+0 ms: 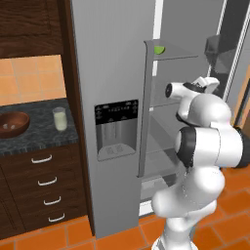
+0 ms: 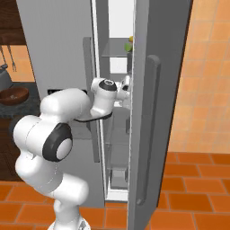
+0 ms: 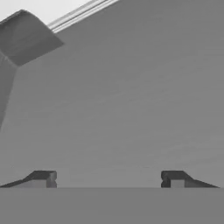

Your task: Grab a lemon wedge from the fridge and one ice cube from the ice bowl, and put them in the glass of lemonade.

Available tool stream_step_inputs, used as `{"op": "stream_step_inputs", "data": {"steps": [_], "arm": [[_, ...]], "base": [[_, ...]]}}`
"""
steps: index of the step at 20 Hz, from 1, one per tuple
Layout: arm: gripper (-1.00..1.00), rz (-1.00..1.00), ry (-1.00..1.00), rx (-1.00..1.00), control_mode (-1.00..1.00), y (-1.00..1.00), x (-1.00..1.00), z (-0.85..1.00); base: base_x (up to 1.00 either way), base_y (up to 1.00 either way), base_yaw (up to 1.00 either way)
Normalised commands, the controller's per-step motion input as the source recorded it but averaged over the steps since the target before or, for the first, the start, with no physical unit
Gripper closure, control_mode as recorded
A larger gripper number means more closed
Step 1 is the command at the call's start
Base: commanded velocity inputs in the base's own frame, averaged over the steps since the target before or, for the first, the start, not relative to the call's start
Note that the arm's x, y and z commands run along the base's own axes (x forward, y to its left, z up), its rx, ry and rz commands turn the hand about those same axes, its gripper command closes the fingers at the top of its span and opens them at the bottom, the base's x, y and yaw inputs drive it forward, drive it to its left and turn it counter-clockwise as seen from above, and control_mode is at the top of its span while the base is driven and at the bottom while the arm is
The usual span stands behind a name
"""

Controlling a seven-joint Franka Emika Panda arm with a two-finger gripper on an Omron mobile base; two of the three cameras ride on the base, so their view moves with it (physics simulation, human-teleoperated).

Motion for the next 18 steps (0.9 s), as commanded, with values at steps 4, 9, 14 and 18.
{"op": "stream_step_inputs", "data": {"steps": [4,9,14,18], "arm": [[-1.00,-0.20,0.04,0.00,-1.00,-1.00,-0.39,0.00],[-1.00,-0.20,0.01,0.00,-1.00,-1.00,-0.35,0.00],[-1.00,-0.11,0.00,0.00,-1.00,-0.94,-0.08,0.00],[-1.00,-0.01,-0.10,0.02,-1.00,-0.66,-0.04,0.00]], "base": [[0.00,0.00,0.00],[0.00,0.00,0.00],[0.00,0.00,0.00],[0.00,0.00,0.00]]}}
